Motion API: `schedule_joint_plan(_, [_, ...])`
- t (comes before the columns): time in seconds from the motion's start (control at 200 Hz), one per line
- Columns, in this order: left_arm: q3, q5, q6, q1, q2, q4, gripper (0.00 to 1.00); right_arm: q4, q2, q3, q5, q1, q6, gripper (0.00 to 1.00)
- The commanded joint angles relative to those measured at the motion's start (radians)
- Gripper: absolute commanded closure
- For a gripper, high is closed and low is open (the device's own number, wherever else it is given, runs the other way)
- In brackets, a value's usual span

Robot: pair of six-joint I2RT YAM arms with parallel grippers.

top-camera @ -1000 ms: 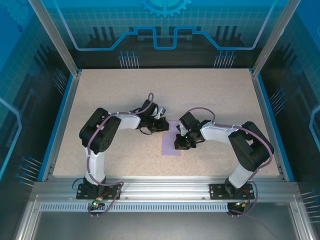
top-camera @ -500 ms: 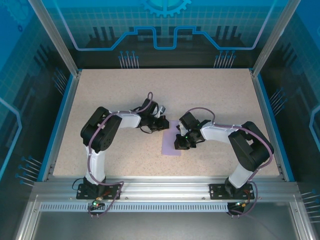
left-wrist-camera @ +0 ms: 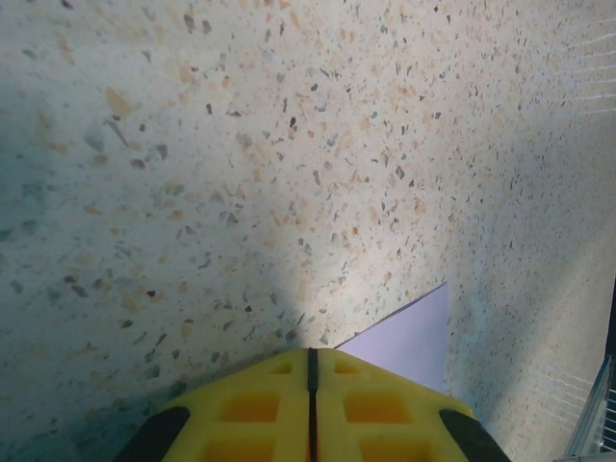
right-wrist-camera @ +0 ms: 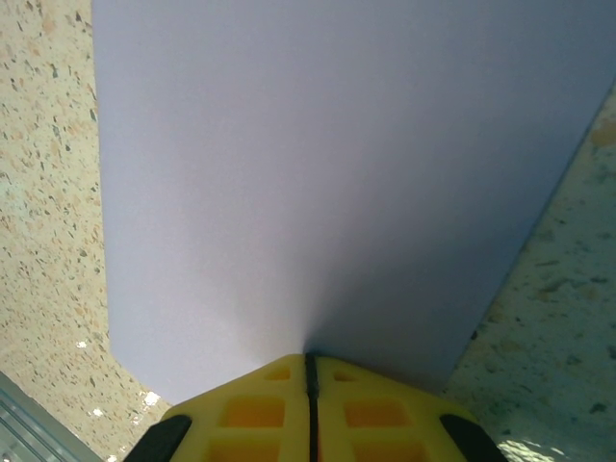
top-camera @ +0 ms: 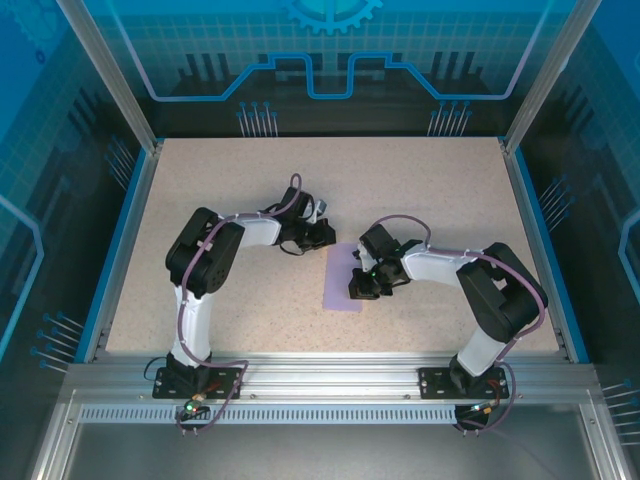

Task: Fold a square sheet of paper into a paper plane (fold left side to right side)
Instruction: First fold the square sheet of paper in half at the center of the table, then fold the triangle a second time at the center of the table.

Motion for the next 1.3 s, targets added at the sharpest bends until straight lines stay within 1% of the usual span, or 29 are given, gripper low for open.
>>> schedule_joint_plan(0.0, [0.023,-0.088,0.014,0.042,0.036,-0.004,0.90,-0.142,0.064,-0.069,0.089,-0.010,-0.013,0.92])
schedule_joint_plan(0.215, [0.043,-0.053,0.039,0.054,-0.025,-0.031,0.85,-0.072,0.051,-0.057,0.049,-0.010,0.013,0.90])
schedule_joint_plan(0.28, [0.058,-0.049,0.055,0.057,-0.058,-0.053,0.80,-0.024,0.037,-0.056,0.028,-0.010,0.031,0.88])
schedule_joint_plan(0.33, [0.061,-0.048,0.067,0.060,-0.090,-0.074,0.77,0.025,0.019,-0.058,0.011,-0.010,0.042,0.84])
schedule_joint_plan(0.37, [0.055,-0.054,0.075,0.059,-0.121,-0.087,0.72,0.064,0.003,-0.059,0.005,-0.009,0.050,0.78])
schedule_joint_plan(0.44, [0.025,-0.067,0.076,0.060,-0.183,-0.091,0.64,0.125,-0.038,-0.056,0.010,-0.009,0.054,0.70])
schedule_joint_plan(0.5, [-0.015,-0.066,0.068,0.059,-0.237,-0.090,0.61,0.153,-0.073,-0.045,0.024,-0.009,0.044,0.62])
schedule_joint_plan(0.625, [-0.110,-0.035,0.020,0.053,-0.320,-0.093,0.60,0.125,-0.157,-0.008,0.107,-0.010,-0.004,0.48])
schedule_joint_plan(0.705, [-0.156,-0.003,-0.009,0.037,-0.344,-0.106,0.60,0.090,-0.215,-0.002,0.166,-0.015,-0.030,0.40])
schedule_joint_plan(0.73, [-0.164,0.006,-0.011,0.029,-0.345,-0.115,0.61,0.082,-0.234,-0.008,0.179,-0.020,-0.033,0.36])
schedule_joint_plan(0.835, [-0.210,0.013,-0.036,-0.016,-0.343,-0.102,0.61,0.085,-0.298,-0.043,0.172,-0.047,-0.021,0.27])
schedule_joint_plan(0.92, [-0.230,0.010,-0.063,-0.049,-0.324,-0.067,0.62,0.093,-0.334,-0.078,0.137,-0.066,0.007,0.24])
schedule_joint_plan(1.005, [-0.228,-0.001,-0.067,-0.068,-0.294,-0.067,0.63,0.101,-0.362,-0.115,0.115,-0.075,0.034,0.22])
schedule_joint_plan(1.14, [-0.205,-0.003,-0.072,-0.084,-0.237,-0.065,0.64,0.112,-0.409,-0.178,0.092,-0.079,0.085,0.19])
schedule_joint_plan(1.295, [-0.187,-0.020,-0.074,-0.093,-0.189,-0.058,0.65,0.108,-0.457,-0.222,0.071,-0.081,0.111,0.19])
